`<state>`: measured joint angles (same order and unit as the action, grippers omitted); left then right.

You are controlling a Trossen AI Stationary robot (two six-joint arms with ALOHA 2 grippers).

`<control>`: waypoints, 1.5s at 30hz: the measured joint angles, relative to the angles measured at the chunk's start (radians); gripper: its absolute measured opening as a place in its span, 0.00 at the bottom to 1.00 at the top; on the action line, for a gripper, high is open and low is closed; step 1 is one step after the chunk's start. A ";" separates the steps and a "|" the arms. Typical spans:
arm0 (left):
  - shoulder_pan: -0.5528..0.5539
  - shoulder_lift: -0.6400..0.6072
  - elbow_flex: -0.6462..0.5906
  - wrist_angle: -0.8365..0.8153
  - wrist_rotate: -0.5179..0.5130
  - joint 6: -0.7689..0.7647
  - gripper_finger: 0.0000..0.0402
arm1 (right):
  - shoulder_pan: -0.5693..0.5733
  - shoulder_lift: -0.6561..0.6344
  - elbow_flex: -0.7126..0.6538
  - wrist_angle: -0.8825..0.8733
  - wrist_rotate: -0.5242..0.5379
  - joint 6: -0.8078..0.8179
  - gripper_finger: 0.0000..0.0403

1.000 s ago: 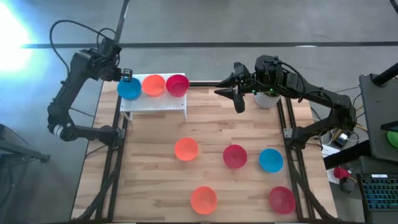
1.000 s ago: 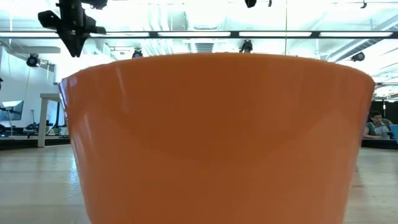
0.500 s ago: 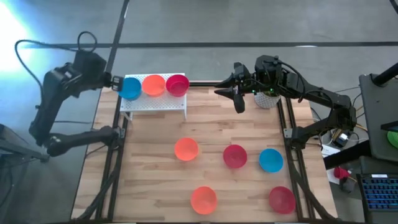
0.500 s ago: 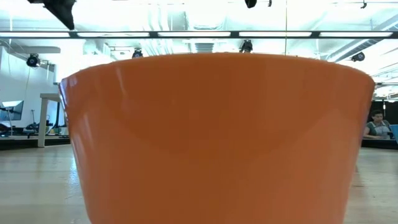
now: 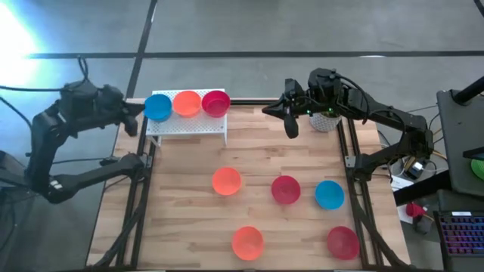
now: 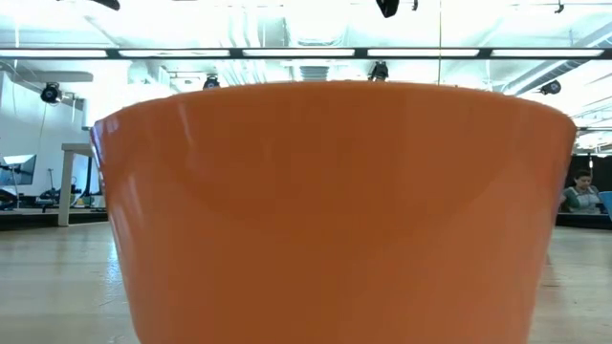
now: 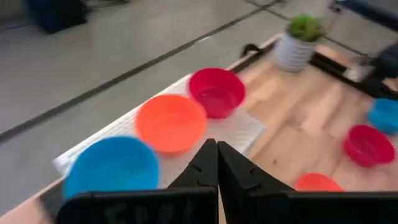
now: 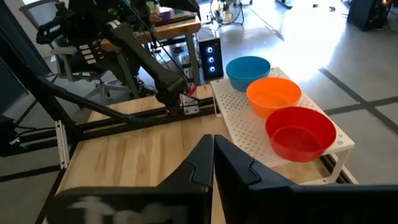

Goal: Pick & Place Mini bowls
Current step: Stack the top orange bowl on top of the orange bowl on the shelf

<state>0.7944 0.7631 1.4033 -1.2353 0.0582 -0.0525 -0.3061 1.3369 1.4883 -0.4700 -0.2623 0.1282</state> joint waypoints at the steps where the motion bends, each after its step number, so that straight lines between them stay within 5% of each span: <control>1: 0.000 0.005 -0.009 0.012 0.024 0.011 0.00 | 0.000 0.000 0.000 0.001 0.000 0.000 0.02; 16: -0.091 0.089 -0.039 0.016 0.067 0.058 0.00 | 0.000 0.000 0.000 -0.038 0.000 0.003 0.02; 45: -0.669 0.369 -0.101 0.029 -0.008 -0.204 0.00 | 0.000 0.000 0.000 -0.059 -0.004 -0.032 0.02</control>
<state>0.1251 1.1317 1.3022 -1.2062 0.0502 -0.2568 -0.3061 1.3369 1.4883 -0.5285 -0.2664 0.0963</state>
